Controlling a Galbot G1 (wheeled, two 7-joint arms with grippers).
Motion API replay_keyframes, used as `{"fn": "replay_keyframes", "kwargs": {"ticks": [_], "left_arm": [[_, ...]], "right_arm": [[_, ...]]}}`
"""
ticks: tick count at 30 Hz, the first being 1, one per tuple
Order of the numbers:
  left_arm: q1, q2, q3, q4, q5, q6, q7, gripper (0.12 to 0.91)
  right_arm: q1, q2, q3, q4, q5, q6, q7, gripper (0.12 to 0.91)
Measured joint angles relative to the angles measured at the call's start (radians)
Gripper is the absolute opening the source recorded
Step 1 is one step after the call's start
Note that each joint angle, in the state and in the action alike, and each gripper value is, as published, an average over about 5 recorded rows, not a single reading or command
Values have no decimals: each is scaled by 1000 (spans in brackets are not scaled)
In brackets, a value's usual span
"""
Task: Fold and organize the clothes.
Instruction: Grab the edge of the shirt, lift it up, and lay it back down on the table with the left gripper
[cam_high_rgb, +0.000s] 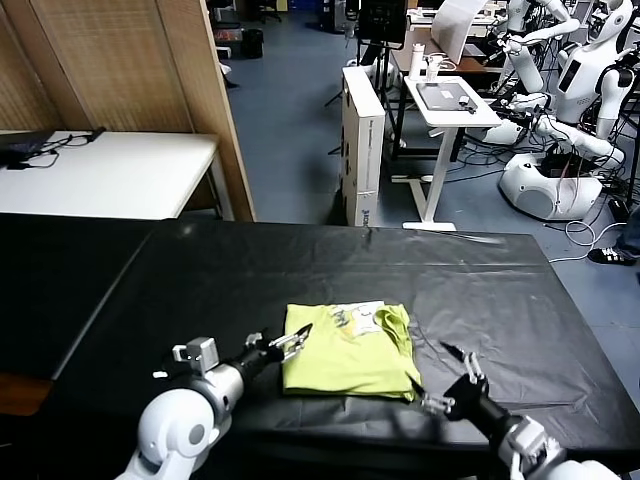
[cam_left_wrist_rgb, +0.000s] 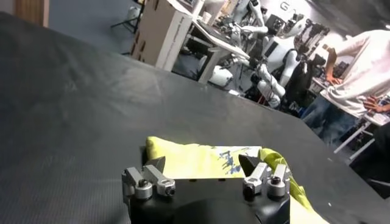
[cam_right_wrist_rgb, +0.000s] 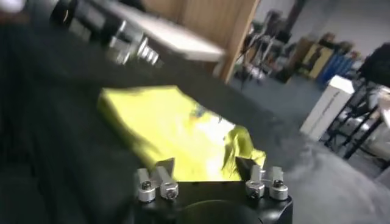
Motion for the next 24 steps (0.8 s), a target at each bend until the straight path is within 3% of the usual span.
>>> {"fn": "replay_keyframes", "kwargs": {"ticks": [6, 14, 24], "left_arm": [[19, -4, 1, -9, 31, -4, 1, 907], [36, -23, 3, -5, 64, -10, 0, 907], [54, -26, -6, -7, 81, -14, -1, 907]], "right_arm": [[234, 54, -161, -94, 32, -121, 17, 907], [460, 103, -338, -192, 30, -169, 44, 907], [554, 155, -394, -275, -36, -217, 65, 907]]}}
